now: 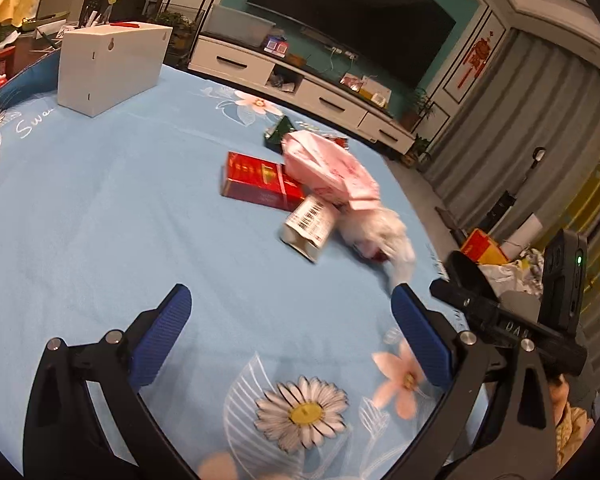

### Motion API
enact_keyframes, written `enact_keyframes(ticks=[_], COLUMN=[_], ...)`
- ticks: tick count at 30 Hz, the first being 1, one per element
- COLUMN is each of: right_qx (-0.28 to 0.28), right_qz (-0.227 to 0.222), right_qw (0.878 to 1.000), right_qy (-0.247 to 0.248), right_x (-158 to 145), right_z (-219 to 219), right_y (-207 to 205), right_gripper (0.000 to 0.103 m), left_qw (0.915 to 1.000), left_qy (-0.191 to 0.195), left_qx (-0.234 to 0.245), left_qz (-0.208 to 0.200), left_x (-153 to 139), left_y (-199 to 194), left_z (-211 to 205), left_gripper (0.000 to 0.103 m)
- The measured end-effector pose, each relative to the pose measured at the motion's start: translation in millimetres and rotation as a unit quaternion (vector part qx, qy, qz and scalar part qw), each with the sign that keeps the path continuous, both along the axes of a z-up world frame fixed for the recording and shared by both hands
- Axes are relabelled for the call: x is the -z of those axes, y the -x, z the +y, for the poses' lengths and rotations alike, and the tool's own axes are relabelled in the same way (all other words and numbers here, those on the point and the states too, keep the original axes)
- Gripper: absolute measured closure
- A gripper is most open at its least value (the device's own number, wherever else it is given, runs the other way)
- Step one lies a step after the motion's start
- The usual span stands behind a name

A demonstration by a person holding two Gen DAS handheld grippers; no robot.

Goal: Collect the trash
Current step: 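Grasp the white ointment box with the left tool while the right tool grasps the white plastic bag, then carry ointment box and plastic bag to the bin and open both tools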

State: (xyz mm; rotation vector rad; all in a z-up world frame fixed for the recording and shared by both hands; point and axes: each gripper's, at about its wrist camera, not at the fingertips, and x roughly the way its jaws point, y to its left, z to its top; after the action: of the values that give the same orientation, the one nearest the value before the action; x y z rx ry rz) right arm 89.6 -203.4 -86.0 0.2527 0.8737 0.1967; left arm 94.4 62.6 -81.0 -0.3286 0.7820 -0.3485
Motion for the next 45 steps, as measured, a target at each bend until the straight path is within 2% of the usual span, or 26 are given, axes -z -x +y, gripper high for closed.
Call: enact_keyframes(ticks=[10,14,16,17,18,21,23,26,27,29,32,39,43,45], right_qx=[-0.036,-0.039,-0.037,-0.038,-0.041,-0.044,-0.040,-0.030,-0.026,-0.019,-0.011,0.000,0.005,0.006], right_qz=[-0.005,0.007,0.018,0.021,0.022,0.020,0.016,0.012,0.009,0.002,-0.005,-0.015,-0.014,-0.013], right_qw=[0.999,0.999,0.999,0.999,0.999,0.999,0.999,0.999,1.000,1.000,1.000,0.999,0.998,0.998], right_qy=[-0.008,-0.018,-0.008,-0.005,-0.006,-0.010,-0.005,-0.012,-0.014,-0.020,-0.026,-0.039,-0.055,-0.060], right_x=[10,22,27,29,30,28,24,17,15,9,1,-12,-12,-13], right_z=[14,16,16,16,15,11,8,1,-2,-8,-16,-28,-31,-31], right_y=[-64,-83,-87,-88,-88,-84,-78,-66,-61,-48,-26,12,29,34], right_gripper=[0.038,0.038,0.038,0.047,0.059,0.074,0.076,0.077,0.077,0.077,0.077,0.077,0.077,0.077], left_qw=[0.9944,0.9905,0.9894,0.9890,0.9887,0.9882,0.9873,0.9864,0.9861,0.9859,0.9868,0.9851,0.9832,0.9826], left_qy=[-0.059,-0.087,-0.096,-0.101,-0.105,-0.106,-0.113,-0.114,-0.113,-0.117,-0.110,-0.096,-0.052,-0.013], left_qx=[0.085,0.104,0.108,0.107,0.106,0.110,0.112,0.117,0.120,0.118,0.115,0.136,0.159,0.163], left_qz=[-0.021,-0.021,-0.013,-0.010,-0.007,0.008,0.008,0.018,0.021,0.023,0.031,0.044,0.073,0.088], left_x=[7,19,27,32,33,38,38,41,41,42,40,29,27,24], left_y=[-61,-82,-91,-95,-99,-107,-109,-114,-114,-115,-110,-71,-49,-40], left_z=[-54,-76,-83,-86,-87,-91,-94,-97,-97,-101,-99,-86,-72,-62], left_gripper=[0.003,0.003,0.004,0.005,0.010,0.027,0.030,0.042,0.056,0.059,0.064,0.064,0.064,0.064])
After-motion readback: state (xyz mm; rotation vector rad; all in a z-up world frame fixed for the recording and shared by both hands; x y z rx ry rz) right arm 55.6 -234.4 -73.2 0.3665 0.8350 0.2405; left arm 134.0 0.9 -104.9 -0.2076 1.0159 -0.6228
